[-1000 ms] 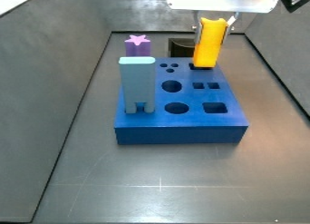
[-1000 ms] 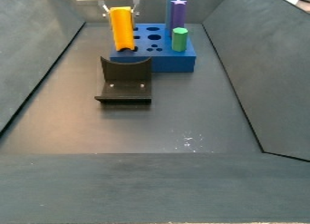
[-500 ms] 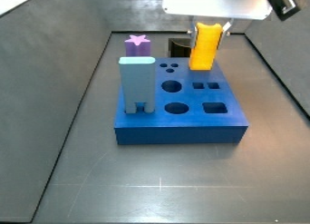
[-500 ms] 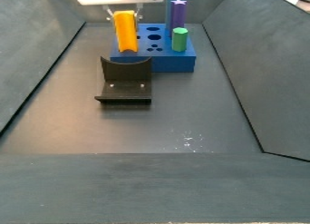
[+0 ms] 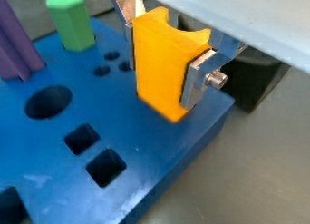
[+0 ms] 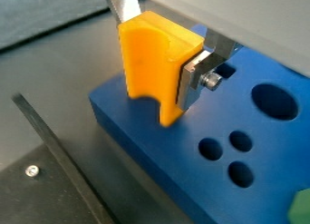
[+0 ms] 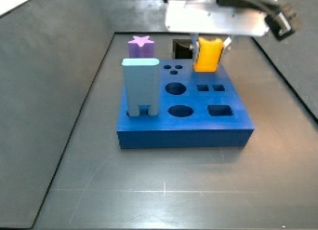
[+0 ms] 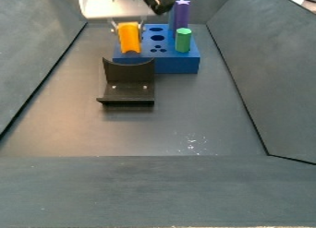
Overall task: Pick up the arch object. Move up. Rotate the arch object. Move to above the board. Insert the arch object.
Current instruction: Insert the arch object.
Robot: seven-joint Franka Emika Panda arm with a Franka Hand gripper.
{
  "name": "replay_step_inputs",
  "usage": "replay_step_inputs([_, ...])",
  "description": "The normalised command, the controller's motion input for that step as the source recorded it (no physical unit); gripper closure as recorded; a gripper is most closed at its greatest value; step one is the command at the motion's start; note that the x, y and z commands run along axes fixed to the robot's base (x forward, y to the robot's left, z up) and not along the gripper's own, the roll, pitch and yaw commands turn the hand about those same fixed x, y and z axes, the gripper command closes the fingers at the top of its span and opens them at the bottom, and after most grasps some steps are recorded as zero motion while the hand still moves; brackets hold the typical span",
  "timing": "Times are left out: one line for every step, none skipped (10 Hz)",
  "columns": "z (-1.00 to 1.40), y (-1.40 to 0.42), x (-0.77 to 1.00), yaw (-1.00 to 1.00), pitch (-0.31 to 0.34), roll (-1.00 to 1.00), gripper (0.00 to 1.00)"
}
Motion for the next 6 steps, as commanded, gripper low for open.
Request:
replay_step_inputs([-0.63,-0.05,0.13,0.0,-0.081,0.06,1.0])
replay_step_inputs([-0.57,-0.05,0.15,-0.03,-0.063,0.04,1.0])
replay_step_inputs([-0.41,0.0,0.25,-0.13,0.0,0.0,1.0])
replay_step_inputs([-0.07,0.02,0.06,-0.06,-0.071,-0.05,1.0])
replay_step_inputs([0.0,0.05,0.0,-0.03,0.0,-0.04,1.0])
replay_step_inputs([0.0,0.0,0.0,0.0,0.0,0.0,1.0])
